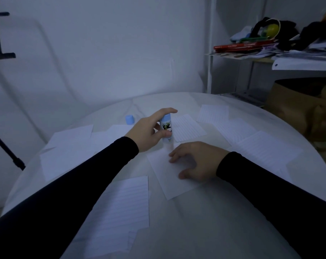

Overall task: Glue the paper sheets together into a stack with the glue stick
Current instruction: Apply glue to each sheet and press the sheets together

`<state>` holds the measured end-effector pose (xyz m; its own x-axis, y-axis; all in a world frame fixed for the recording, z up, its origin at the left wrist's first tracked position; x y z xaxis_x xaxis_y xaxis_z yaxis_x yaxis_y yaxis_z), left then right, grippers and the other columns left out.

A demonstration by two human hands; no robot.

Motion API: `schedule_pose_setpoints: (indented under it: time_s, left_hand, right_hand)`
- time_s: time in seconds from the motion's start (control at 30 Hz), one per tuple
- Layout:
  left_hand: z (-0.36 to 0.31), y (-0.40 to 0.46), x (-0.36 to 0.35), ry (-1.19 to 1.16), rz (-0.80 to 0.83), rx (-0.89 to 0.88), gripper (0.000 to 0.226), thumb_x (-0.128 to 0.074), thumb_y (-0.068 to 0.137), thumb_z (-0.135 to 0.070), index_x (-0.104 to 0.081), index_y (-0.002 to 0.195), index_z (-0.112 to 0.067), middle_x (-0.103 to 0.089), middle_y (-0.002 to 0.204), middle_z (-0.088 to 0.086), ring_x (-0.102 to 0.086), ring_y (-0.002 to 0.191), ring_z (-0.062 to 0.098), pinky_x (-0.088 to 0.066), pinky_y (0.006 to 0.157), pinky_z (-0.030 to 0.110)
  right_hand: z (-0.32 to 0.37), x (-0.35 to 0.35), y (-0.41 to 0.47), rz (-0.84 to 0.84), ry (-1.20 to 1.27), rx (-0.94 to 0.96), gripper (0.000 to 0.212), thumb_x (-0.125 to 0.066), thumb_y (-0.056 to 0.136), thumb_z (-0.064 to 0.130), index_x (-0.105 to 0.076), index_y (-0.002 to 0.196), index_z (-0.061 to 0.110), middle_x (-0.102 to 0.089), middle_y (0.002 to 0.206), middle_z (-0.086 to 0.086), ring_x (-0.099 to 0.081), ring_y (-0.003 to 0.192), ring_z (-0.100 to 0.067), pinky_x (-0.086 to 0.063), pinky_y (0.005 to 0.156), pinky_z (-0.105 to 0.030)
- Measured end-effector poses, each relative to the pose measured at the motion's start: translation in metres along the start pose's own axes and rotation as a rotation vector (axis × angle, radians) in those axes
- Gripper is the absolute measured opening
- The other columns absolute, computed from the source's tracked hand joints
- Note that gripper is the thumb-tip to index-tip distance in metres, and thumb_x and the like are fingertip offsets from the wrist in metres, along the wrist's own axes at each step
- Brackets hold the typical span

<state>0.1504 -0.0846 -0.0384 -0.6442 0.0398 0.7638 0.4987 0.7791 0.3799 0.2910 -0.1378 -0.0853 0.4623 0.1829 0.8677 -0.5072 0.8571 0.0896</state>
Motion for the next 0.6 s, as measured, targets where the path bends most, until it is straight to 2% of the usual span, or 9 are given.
schedule_pose_setpoints:
  time_s: [0.2,0.6]
  left_hand:
    - [0.003,-0.008,0.007,0.017,0.006,0.011,0.057,-0.064,0.089,-0.015,-0.037,0.121,-0.054,-0.064,0.102,-0.006,-0.055,0.073,-0.001,-0.044,0.068,0.01]
    - [0.007,-0.027,0.026,0.096,0.035,0.051,0.058,-0.066,0.087,-0.017,-0.037,0.118,-0.056,-0.059,0.088,-0.024,-0.052,0.068,-0.005,-0.038,0.063,0.006]
  right_hand:
    - [-0.001,-0.001,0.001,0.0,0.004,-0.006,0.042,-0.077,0.072,0.034,-0.065,0.111,0.033,-0.055,0.127,0.018,-0.048,0.12,-0.004,-0.033,0.109,-0.029]
    - [-0.002,-0.001,0.0,-0.005,0.043,0.0,0.039,-0.079,0.069,0.033,-0.066,0.106,0.035,-0.056,0.124,0.021,-0.049,0.118,-0.002,-0.035,0.108,-0.03]
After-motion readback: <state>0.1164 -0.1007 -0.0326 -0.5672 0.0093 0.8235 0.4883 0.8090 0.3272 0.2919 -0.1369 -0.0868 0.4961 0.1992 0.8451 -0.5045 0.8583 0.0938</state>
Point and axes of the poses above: each hand's wrist, its own y-axis towards the middle knuckle, its own x-axis out of the back of the hand, z = x × y, the point moved 5 cm from there along y, towards the middle knuckle
